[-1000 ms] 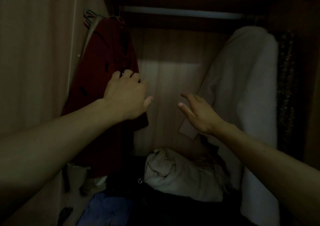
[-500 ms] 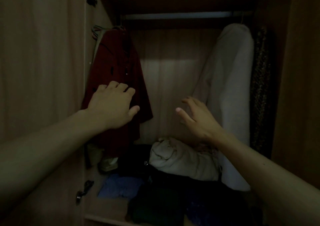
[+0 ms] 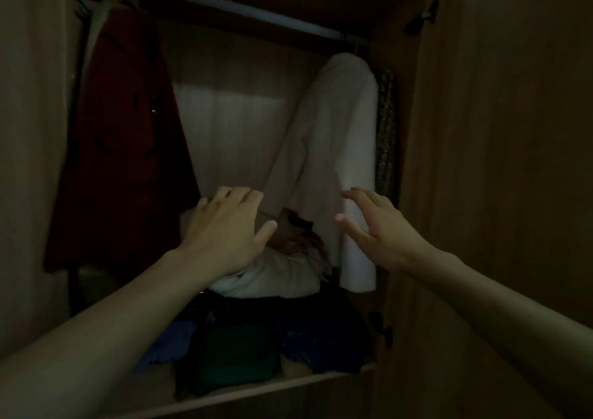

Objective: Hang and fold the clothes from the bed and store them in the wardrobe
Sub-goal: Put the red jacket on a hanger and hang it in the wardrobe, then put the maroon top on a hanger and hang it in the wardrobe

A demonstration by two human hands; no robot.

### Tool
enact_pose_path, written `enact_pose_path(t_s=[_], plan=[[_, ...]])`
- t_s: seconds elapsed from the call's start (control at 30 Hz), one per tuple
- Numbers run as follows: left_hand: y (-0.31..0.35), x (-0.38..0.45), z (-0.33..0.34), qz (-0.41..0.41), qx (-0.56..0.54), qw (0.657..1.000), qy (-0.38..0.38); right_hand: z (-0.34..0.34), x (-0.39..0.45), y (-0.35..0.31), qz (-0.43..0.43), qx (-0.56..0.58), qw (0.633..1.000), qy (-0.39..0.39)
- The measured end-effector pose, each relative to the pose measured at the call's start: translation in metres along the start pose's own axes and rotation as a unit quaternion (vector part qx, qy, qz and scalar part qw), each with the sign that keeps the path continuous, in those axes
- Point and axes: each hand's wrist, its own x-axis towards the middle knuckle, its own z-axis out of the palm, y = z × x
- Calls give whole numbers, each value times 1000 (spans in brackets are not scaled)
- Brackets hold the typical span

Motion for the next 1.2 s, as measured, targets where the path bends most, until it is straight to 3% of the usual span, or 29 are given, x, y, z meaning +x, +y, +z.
enact_pose_path(t_s=[0.17,0.5,0.73,1.2], plan=[[38,-15,28,28,-107,993,-41,-34,-52,-1,61,-89,993,-54],[184,-22,20,143,-237,957,-85,-130,-180,23,169,-154,973,-4],[337,-62,-18,253,-305,916,-59,-220,-319,40,297,-210,931,-6],[657,-229,-133,454,-348,813,-108,-410,-648,31,508,-245,825,44]])
